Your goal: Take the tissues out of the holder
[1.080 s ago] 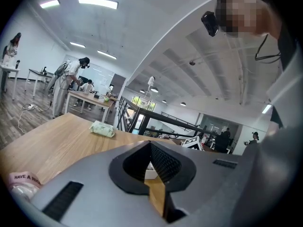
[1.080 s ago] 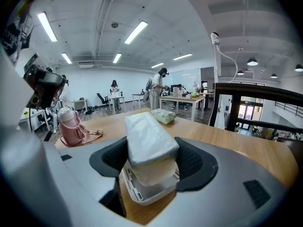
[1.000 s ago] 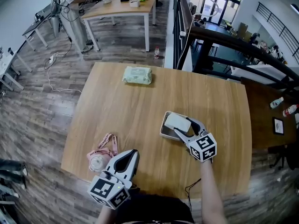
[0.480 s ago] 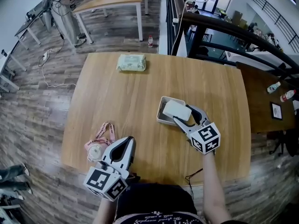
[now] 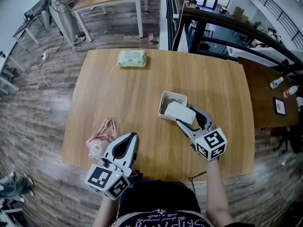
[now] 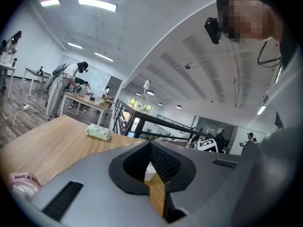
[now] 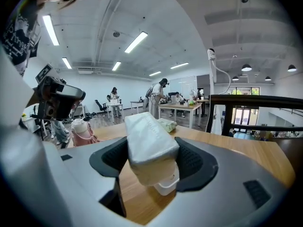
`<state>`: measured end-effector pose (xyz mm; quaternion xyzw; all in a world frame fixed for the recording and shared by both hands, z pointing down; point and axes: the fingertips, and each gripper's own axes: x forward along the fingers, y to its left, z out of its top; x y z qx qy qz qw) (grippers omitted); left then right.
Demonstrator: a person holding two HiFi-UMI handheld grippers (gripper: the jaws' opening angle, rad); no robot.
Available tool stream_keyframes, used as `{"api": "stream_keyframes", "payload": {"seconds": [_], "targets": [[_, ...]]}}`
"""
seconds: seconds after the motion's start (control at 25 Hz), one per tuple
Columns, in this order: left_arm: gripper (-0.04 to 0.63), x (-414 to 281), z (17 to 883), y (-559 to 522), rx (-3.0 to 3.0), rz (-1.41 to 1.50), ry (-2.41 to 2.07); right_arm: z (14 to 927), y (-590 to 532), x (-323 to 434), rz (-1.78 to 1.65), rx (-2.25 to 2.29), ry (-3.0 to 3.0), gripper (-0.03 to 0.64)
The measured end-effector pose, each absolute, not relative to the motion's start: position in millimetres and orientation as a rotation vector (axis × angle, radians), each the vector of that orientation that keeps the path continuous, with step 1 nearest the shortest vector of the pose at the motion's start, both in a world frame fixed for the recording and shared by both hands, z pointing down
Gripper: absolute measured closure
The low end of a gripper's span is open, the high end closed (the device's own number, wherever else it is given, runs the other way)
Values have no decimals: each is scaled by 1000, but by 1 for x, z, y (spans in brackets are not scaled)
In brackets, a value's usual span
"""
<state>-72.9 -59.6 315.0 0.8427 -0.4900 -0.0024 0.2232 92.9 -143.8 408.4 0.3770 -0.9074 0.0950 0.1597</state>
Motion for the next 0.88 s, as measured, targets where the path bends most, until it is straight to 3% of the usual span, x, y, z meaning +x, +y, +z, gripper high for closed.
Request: {"api": "stream_keyframes", "payload": {"seconds": [0.88], "targets": [[591, -66, 313, -49, 2338, -19, -1301, 373, -88, 102, 248, 1141, -2644, 310]]}}
